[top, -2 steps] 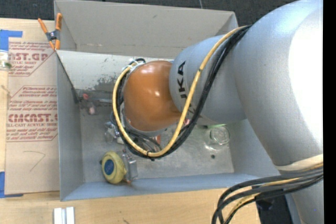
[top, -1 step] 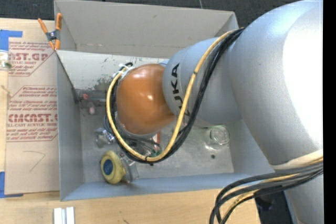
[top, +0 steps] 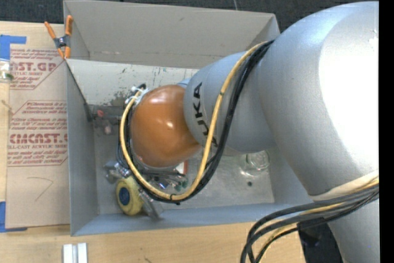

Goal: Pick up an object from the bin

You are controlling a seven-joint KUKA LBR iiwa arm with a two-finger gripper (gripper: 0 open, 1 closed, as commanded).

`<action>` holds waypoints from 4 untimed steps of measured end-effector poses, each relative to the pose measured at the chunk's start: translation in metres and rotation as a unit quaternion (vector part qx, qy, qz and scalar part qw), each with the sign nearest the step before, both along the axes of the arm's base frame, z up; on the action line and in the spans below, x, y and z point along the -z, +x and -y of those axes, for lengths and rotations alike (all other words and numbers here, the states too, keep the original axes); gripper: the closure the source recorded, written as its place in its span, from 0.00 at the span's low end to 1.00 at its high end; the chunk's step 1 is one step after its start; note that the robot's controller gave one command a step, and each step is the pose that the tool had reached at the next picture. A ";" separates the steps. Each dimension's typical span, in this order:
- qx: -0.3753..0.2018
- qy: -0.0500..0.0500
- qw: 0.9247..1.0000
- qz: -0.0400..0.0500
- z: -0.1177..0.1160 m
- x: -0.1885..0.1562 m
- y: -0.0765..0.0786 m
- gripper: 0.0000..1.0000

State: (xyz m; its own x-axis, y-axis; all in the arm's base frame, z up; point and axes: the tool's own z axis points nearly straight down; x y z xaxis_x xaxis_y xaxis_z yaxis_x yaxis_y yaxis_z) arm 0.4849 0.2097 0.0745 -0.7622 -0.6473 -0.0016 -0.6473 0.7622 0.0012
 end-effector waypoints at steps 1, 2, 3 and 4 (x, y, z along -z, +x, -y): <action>0.000 0.001 1.000 0.001 -0.001 0.003 0.000 0.00; -0.006 0.002 1.000 0.001 0.000 0.002 0.001 0.00; -0.151 0.002 0.989 0.002 -0.011 0.005 0.066 1.00; -0.151 0.002 0.989 0.002 -0.011 0.005 0.066 0.00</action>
Offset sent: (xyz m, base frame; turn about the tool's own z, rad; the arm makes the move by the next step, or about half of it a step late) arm 0.0049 -0.0321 0.0881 -0.1505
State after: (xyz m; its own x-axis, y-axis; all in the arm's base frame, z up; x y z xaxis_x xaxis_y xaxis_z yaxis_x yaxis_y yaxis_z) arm 0.5509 0.2206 0.0696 -0.5350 -0.8448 -0.0082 -0.8448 0.5350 0.0011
